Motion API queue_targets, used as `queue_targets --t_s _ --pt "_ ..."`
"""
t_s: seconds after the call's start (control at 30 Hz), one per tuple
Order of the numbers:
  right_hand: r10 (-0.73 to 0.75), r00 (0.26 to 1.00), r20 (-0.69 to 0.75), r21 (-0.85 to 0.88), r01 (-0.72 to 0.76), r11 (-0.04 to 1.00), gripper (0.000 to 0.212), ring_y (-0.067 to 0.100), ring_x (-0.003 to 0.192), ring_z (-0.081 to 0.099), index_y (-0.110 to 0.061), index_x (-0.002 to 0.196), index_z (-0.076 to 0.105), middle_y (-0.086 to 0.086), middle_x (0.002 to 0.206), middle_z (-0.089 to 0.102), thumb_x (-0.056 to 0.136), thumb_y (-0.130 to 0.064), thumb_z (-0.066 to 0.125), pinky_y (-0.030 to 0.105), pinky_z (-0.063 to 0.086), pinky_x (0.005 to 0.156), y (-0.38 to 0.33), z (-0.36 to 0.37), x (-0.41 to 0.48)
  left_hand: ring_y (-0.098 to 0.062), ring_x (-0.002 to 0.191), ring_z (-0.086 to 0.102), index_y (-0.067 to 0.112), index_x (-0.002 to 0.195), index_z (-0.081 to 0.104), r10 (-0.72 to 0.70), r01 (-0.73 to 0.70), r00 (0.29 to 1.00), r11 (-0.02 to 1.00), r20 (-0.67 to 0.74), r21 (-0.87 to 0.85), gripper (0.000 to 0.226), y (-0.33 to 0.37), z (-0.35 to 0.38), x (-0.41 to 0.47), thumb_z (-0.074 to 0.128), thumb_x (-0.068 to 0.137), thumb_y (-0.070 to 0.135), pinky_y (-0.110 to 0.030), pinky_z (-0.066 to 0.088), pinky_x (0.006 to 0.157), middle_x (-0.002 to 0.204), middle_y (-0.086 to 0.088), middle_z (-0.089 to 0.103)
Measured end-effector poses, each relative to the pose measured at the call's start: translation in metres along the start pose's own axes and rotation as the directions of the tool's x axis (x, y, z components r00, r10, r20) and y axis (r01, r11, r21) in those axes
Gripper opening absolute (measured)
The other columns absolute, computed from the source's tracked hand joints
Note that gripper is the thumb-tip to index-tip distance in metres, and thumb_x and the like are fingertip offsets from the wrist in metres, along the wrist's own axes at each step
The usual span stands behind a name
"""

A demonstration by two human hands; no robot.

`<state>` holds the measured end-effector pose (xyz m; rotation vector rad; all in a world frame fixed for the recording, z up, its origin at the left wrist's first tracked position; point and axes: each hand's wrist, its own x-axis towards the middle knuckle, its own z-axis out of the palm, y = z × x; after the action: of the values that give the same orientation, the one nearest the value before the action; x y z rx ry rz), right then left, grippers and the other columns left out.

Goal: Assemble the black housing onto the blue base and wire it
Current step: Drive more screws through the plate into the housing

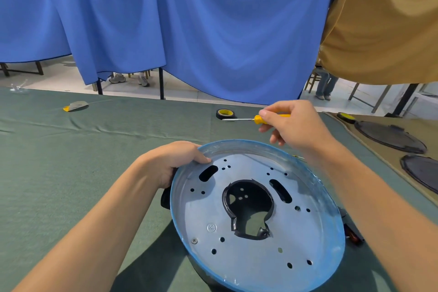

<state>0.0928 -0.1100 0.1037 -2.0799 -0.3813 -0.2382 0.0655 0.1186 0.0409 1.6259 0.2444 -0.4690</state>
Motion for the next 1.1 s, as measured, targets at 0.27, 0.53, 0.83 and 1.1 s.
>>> queue_targets --t_s 0.27,0.53,0.83,1.1 --pt "0.007 0.995 -0.099 0.174 0.011 0.985 0.013 0.012 0.048 0.057 -0.017 0.091 0.072 0.001 0.073 0.074 0.094 -0.024 0.062 0.023 0.046 0.046 0.019 -0.005 -0.018 -0.028 0.069 0.072 0.01 0.112 0.07 0.039 -0.04 0.999 0.998 0.012 0.058 0.021 0.004 -0.001 -0.003 0.061 0.095 0.018 -0.035 0.057 0.055 0.095 -0.015 0.075" --pt "0.034 0.976 -0.214 0.212 0.013 0.977 0.011 0.013 0.048 0.057 -0.019 0.089 0.072 -0.001 0.072 0.074 0.093 -0.023 0.062 0.02 0.046 0.044 0.035 -0.01 -0.029 -0.027 0.061 0.071 0.019 0.107 0.072 0.062 -0.06 0.998 0.996 -0.026 0.067 0.021 0.003 0.0 -0.003 0.06 0.094 0.007 -0.037 0.058 0.054 0.086 -0.014 0.076" --pt "0.277 0.883 -0.378 0.442 -0.091 0.892 0.012 0.007 0.048 0.051 -0.015 0.088 0.073 0.001 0.072 0.074 0.092 -0.019 0.063 0.024 0.041 0.049 0.058 -0.021 -0.034 -0.022 0.044 0.064 0.01 0.097 0.069 0.177 -0.192 0.96 0.98 -0.216 -0.054 0.015 0.012 -0.026 -0.021 0.055 0.096 0.003 -0.028 0.05 0.039 0.061 -0.011 0.069" --pt "0.384 0.839 -0.387 0.556 -0.12 0.822 0.012 0.004 0.047 0.053 -0.012 0.09 0.072 -0.001 0.07 0.074 0.094 -0.018 0.062 0.024 0.041 0.052 0.059 -0.027 -0.035 -0.026 0.067 0.069 0.024 0.093 0.072 0.325 -0.441 0.791 0.89 -0.518 -0.115 0.018 0.023 -0.021 -0.021 0.065 0.091 0.007 -0.04 0.06 0.065 0.083 -0.006 0.076"
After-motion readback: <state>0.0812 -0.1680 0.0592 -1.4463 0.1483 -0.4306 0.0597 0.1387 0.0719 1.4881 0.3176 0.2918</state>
